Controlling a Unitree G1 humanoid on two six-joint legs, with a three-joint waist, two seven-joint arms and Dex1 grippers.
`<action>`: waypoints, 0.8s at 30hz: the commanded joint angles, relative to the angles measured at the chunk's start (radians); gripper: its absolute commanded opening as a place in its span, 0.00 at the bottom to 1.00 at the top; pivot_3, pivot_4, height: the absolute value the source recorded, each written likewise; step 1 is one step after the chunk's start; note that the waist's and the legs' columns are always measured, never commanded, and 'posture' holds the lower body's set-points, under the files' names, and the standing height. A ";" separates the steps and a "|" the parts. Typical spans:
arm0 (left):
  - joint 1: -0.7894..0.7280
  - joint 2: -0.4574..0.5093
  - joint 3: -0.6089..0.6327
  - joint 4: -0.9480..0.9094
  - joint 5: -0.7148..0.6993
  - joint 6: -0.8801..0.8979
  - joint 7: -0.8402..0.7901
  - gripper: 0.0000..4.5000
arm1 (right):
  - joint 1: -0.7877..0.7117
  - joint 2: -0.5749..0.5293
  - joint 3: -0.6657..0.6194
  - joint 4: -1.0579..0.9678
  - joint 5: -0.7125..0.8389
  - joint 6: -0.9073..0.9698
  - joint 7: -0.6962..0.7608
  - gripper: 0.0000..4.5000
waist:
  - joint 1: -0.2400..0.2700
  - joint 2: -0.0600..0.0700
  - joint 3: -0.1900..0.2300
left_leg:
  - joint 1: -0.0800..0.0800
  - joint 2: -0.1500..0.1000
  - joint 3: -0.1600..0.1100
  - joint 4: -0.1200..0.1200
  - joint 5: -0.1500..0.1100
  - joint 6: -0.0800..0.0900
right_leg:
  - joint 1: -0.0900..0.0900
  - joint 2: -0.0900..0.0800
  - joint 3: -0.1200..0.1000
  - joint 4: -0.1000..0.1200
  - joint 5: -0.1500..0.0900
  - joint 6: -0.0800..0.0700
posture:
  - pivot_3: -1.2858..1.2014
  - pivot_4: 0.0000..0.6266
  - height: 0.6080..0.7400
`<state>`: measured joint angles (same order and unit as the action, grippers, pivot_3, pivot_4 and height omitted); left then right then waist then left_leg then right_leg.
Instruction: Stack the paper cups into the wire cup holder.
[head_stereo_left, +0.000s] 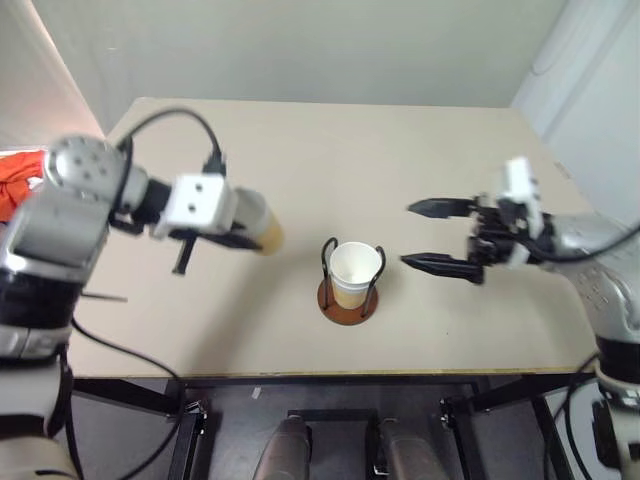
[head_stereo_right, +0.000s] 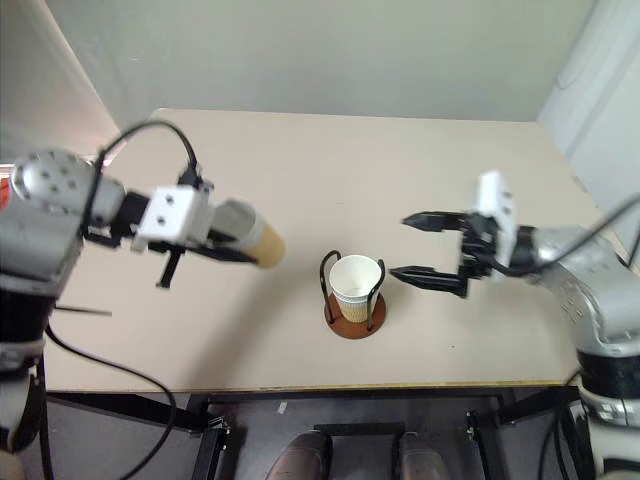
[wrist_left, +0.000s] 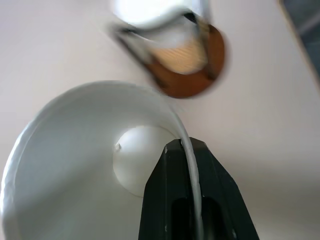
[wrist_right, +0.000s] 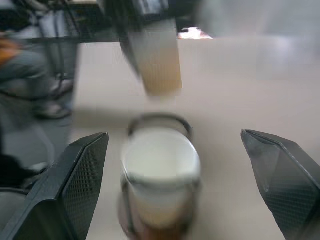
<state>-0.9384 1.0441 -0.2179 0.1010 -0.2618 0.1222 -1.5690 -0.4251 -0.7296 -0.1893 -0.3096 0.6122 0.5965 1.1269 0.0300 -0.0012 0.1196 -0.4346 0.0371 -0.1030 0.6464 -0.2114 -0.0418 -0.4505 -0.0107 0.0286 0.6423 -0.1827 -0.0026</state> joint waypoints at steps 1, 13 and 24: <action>-0.141 -0.009 -0.057 0.026 -0.162 -0.018 -0.045 0.01 | 0.115 0.001 -0.174 -0.068 0.053 -0.058 -0.048 1.00 | 0.002 0.000 0.000 | -0.001 0.000 0.000 0.001 0.000 0.000 | 0.000 0.000 0.000 0.000 0.001 0.001 | 0.52 0.24 1.00; -0.465 -0.166 -0.590 0.172 -0.358 -0.290 -0.045 0.01 | 0.394 0.068 -0.289 -0.302 0.187 -0.038 -0.270 1.00 | -0.012 0.001 0.001 | -0.002 -0.003 0.003 0.005 0.002 0.006 | 0.008 -0.002 0.005 -0.016 0.008 0.022 | 0.52 0.24 1.00; -0.567 -0.252 -0.778 0.368 -0.323 -0.523 -0.045 0.01 | 0.784 0.039 -0.521 -0.467 0.408 -0.011 -0.205 1.00 | 0.021 0.002 0.001 | -0.011 -0.007 -0.001 0.019 -0.011 0.014 | 0.012 -0.002 0.006 -0.015 -0.005 0.035 | 0.52 0.24 1.00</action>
<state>-1.4725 0.7985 -0.9964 0.4582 -0.5823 -0.3638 -1.5733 0.3202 -0.6754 -0.6421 -0.7117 0.9633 0.5797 0.8917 0.0515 0.0009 0.1204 -0.4464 0.0297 -0.1034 0.6678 -0.2257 -0.0275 -0.4387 -0.0134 0.0345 0.6263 -0.1884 0.0327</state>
